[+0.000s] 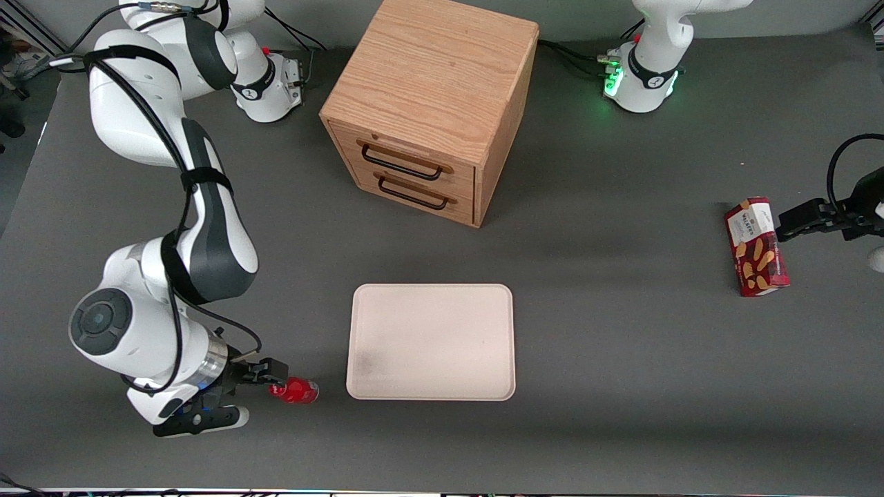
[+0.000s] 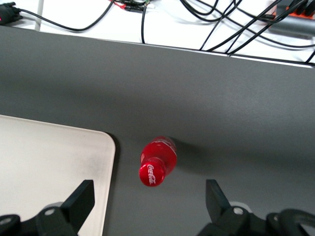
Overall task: Place coke bottle on tray
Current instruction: 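Move the open right gripper down over the red Coca-Cola bottle, then close the right gripper around the bottle's neck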
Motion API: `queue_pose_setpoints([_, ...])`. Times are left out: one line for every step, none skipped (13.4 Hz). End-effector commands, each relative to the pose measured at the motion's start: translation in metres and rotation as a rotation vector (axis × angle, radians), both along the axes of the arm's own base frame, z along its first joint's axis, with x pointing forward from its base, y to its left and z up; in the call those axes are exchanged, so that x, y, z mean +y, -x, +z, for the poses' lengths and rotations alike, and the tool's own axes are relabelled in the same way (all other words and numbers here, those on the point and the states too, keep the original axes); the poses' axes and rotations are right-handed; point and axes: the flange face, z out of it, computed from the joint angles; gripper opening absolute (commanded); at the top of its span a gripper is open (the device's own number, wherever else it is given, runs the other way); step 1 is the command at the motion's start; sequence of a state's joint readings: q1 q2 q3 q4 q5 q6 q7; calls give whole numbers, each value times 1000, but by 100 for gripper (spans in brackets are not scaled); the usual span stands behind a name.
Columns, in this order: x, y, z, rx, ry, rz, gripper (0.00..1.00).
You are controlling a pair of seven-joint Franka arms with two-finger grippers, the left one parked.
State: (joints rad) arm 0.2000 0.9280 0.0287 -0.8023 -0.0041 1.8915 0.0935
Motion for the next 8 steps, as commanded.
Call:
queue_pose_setpoints([2, 1, -22, -8, -5, -7, 100])
queue_pose_setpoints([2, 1, -29, -9, -1, -7, 100])
queue_pose_setpoints([2, 0, -38, -6, 1, -7, 100])
queue_pose_setpoints([2, 0, -43, 0, 2, -7, 100])
queue_pose_setpoints([4, 0, -48, 6, 2, -6, 100])
queue_pose_setpoints([4, 0, -51, 9, 4, -5, 100])
queue_pose_setpoints([6, 1, -56, 16, 6, -2, 100])
queue_pose_setpoints([5, 1, -59, 21, 8, -3, 100])
